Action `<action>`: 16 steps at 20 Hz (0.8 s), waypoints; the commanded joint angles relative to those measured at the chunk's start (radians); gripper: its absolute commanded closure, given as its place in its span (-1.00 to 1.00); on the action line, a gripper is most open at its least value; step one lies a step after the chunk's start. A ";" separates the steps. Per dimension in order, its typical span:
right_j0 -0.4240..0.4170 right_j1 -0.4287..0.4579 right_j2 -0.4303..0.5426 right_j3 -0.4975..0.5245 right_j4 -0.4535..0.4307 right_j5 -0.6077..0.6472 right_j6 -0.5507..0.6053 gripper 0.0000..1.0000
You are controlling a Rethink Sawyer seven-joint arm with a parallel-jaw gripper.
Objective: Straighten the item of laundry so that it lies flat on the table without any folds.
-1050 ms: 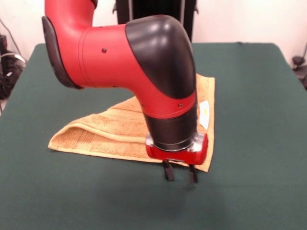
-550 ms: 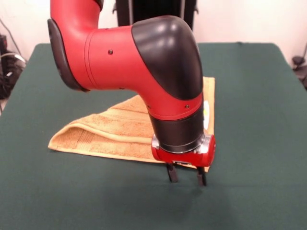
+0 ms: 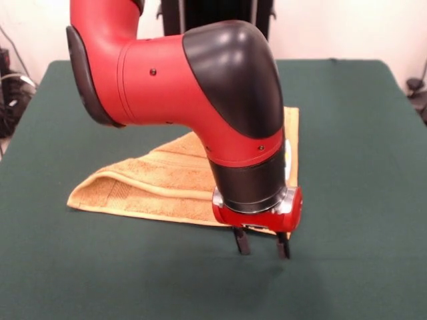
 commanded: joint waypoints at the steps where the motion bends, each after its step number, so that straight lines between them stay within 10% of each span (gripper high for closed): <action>1: 0.061 -0.102 0.052 0.115 0.081 0.114 0.172 -1.00; 16: 0.045 -0.310 0.046 0.474 0.105 0.002 0.138 -1.00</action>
